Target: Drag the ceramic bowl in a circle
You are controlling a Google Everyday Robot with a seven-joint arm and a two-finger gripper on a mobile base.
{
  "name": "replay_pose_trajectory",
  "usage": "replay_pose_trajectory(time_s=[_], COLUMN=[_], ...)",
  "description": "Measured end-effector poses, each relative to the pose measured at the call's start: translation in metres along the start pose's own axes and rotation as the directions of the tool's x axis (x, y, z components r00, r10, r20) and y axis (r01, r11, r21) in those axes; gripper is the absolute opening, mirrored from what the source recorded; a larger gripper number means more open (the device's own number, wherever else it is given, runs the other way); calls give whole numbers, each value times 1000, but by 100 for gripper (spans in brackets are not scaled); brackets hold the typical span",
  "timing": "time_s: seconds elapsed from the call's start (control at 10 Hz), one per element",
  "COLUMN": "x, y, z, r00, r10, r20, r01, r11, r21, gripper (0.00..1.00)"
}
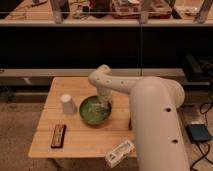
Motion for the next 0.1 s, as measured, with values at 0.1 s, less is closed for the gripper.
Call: replay_pose_trajectory(time_s=[0.1], x=[-9], y=[-11], z=[-2], r00=[999], r10=[-38], r20=[0], r01=[38], r11=[999], r21=[-1], gripper=[8])
